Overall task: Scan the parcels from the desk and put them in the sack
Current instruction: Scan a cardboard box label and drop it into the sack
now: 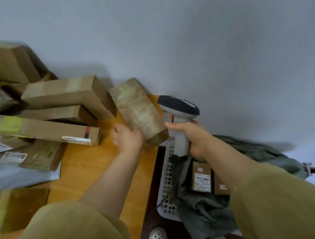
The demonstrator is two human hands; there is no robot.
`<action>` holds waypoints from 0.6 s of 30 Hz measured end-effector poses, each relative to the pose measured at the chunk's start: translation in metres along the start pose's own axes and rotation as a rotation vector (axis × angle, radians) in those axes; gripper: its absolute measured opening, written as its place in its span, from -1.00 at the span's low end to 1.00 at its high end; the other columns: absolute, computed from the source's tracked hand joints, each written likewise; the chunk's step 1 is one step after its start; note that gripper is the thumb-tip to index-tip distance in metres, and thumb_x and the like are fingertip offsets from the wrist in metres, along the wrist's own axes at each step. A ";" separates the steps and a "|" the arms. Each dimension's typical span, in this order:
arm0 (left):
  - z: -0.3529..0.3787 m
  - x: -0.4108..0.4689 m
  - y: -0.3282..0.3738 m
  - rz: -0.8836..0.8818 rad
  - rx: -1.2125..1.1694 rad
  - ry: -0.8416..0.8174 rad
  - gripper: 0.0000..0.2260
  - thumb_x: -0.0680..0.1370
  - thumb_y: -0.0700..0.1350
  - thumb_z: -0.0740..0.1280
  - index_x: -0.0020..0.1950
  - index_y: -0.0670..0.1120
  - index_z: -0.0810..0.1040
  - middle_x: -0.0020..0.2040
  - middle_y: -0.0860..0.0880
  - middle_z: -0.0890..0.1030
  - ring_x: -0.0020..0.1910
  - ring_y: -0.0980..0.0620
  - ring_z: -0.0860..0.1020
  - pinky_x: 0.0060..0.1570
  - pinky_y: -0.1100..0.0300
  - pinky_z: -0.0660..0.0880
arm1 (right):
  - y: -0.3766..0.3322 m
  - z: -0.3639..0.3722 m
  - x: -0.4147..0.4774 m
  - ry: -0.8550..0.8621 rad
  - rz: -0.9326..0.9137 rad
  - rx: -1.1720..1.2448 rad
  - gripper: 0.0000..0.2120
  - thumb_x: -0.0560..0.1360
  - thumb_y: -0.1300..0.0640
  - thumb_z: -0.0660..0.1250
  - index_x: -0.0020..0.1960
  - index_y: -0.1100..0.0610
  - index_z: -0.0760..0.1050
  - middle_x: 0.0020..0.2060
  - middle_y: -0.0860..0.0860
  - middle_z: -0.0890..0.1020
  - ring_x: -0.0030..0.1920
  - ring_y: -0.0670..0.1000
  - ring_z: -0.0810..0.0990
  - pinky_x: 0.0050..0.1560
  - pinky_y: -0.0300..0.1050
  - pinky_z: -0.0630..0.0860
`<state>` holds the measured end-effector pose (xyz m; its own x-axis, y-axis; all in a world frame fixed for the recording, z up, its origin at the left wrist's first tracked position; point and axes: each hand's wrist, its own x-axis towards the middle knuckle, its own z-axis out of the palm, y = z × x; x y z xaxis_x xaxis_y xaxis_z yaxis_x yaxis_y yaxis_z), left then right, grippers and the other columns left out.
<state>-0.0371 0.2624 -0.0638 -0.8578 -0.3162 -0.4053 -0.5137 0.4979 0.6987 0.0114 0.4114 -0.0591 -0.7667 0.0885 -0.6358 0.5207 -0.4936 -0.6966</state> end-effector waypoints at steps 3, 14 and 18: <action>0.003 0.014 0.002 -0.071 -0.211 -0.172 -0.33 0.55 -0.04 0.31 0.55 -0.16 0.05 0.42 -0.16 0.37 0.32 -0.20 0.42 0.28 -0.12 0.42 | 0.004 0.014 0.003 -0.030 -0.009 -0.047 -0.57 0.37 0.24 0.50 0.22 0.23 0.52 0.07 0.18 0.65 0.04 0.19 0.63 -0.02 0.09 0.60; -0.048 -0.043 -0.012 -0.222 -0.318 -0.348 -0.28 0.40 0.14 0.45 0.43 -0.08 0.22 0.08 -0.10 0.47 0.02 -0.10 0.49 -0.07 0.03 0.51 | 0.024 0.026 -0.069 -0.155 -0.144 -0.072 -0.47 0.18 0.14 0.53 0.15 0.15 0.61 0.07 0.07 0.68 0.17 0.14 0.59 0.17 0.19 0.52; -0.078 -0.068 -0.030 -0.218 -0.519 -0.413 -0.36 0.39 0.09 0.45 0.38 -0.09 0.34 0.08 -0.11 0.60 -0.01 -0.10 0.58 -0.35 0.14 0.56 | 0.020 0.013 -0.090 -0.082 -0.173 0.010 -0.51 0.17 0.23 0.51 0.11 0.15 0.59 0.05 0.12 0.68 0.13 0.18 0.62 0.17 0.25 0.52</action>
<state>0.0386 0.2064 -0.0113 -0.7260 0.0193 -0.6874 -0.6877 -0.0245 0.7256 0.0861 0.3821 -0.0114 -0.8726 0.1021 -0.4776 0.3753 -0.4854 -0.7896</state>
